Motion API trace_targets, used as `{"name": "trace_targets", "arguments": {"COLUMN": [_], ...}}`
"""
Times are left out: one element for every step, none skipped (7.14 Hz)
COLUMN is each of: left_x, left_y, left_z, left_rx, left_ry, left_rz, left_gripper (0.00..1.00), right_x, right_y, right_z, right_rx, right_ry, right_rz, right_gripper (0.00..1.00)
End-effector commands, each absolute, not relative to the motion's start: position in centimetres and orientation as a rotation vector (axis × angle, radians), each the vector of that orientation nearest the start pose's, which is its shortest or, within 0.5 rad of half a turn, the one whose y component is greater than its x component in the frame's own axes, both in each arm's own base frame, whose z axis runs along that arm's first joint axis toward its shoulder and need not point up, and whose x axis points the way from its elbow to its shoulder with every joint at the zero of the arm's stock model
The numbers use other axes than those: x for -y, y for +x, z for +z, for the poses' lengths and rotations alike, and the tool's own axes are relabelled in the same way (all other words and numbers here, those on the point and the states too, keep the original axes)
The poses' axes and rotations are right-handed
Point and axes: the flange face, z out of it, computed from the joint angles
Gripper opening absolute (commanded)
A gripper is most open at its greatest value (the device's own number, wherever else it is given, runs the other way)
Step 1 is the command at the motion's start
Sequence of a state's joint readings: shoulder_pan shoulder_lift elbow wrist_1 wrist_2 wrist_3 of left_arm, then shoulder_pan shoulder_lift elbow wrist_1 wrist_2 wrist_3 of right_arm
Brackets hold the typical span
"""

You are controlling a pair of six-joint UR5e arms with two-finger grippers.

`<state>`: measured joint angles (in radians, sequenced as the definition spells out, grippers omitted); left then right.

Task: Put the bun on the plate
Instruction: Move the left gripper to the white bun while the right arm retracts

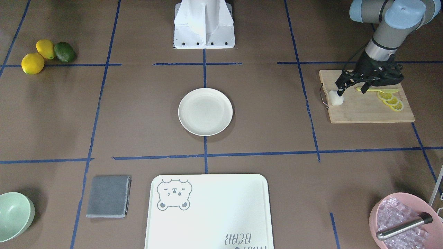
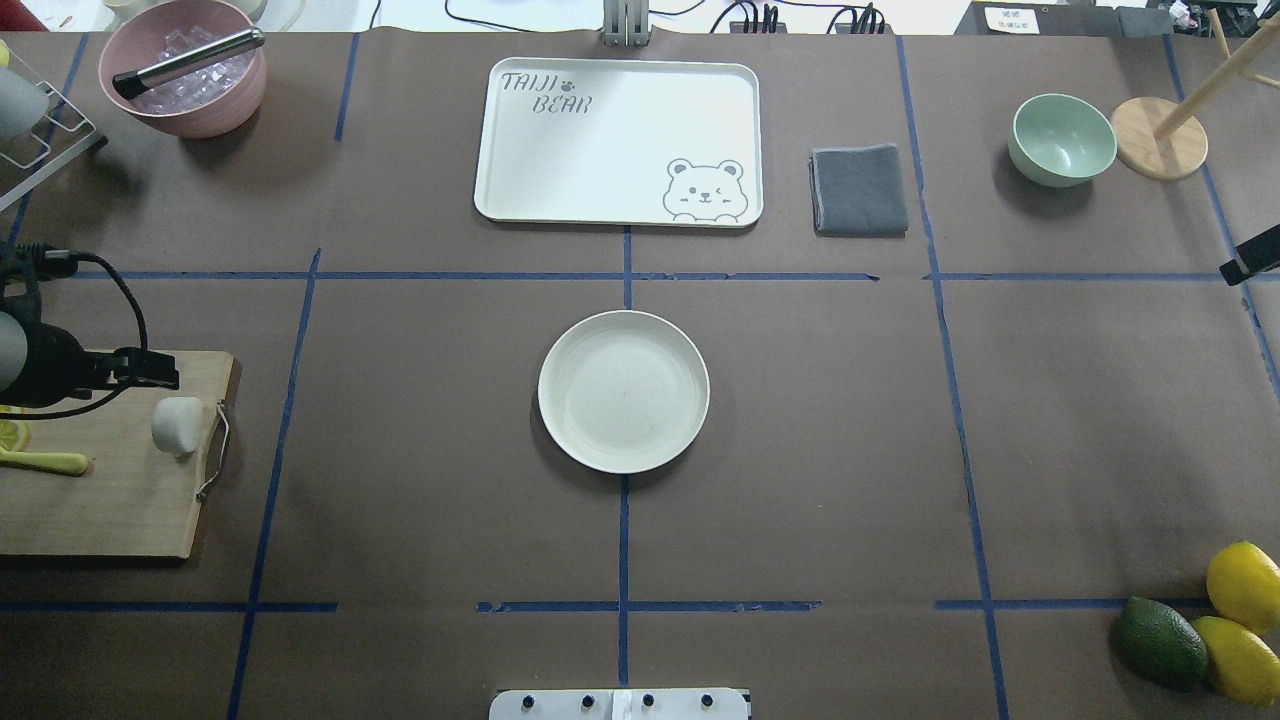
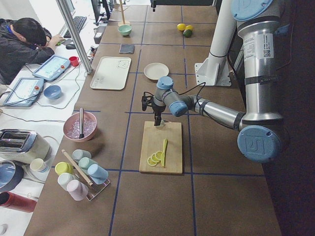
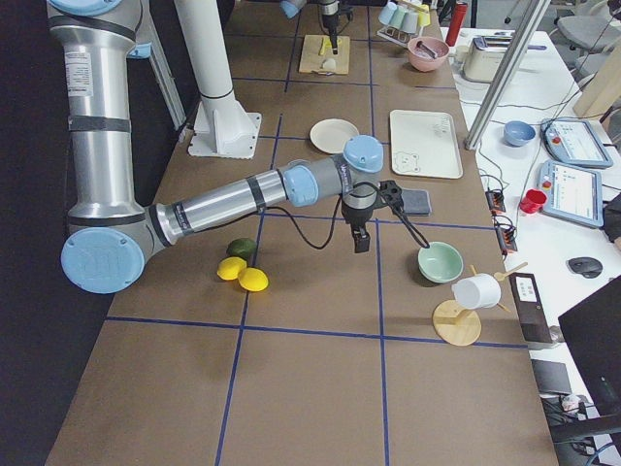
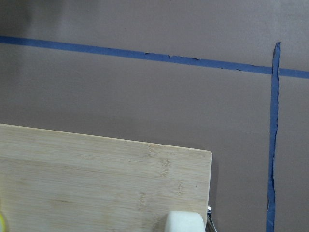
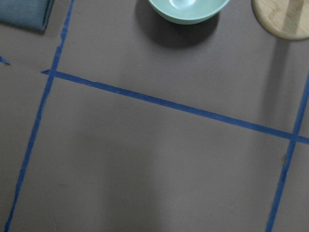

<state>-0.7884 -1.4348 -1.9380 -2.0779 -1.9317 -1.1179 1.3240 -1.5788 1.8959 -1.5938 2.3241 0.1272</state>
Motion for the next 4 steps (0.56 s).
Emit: {"name": "trace_targets", "arguments": {"left_x": [38.5,38.6,38.6,38.6], "left_y": [28.0,28.7,28.9,28.9], "left_z": [50.4,51.2,51.6,51.7], "left_rx": [-0.785,-0.774,-0.773,-0.772], "left_ry": [0.125,0.115,0.113,0.112], "left_rz": [-0.147,-0.141,-0.138,-0.138], "left_gripper": [1.0,1.0,1.0,1.0], "right_x": [48.2,48.1,48.0,47.7], "right_y": [-3.6,-3.3,-3.0,-2.8], "right_z": [53.7,53.9,54.1,54.5], "right_rx": [0.809,0.808,0.807,0.806], "right_ry": [0.103,0.1,0.096,0.09], "right_rz": [-0.208,-0.202,-0.193,-0.187], "right_gripper": [1.0,1.0,1.0,1.0]}}
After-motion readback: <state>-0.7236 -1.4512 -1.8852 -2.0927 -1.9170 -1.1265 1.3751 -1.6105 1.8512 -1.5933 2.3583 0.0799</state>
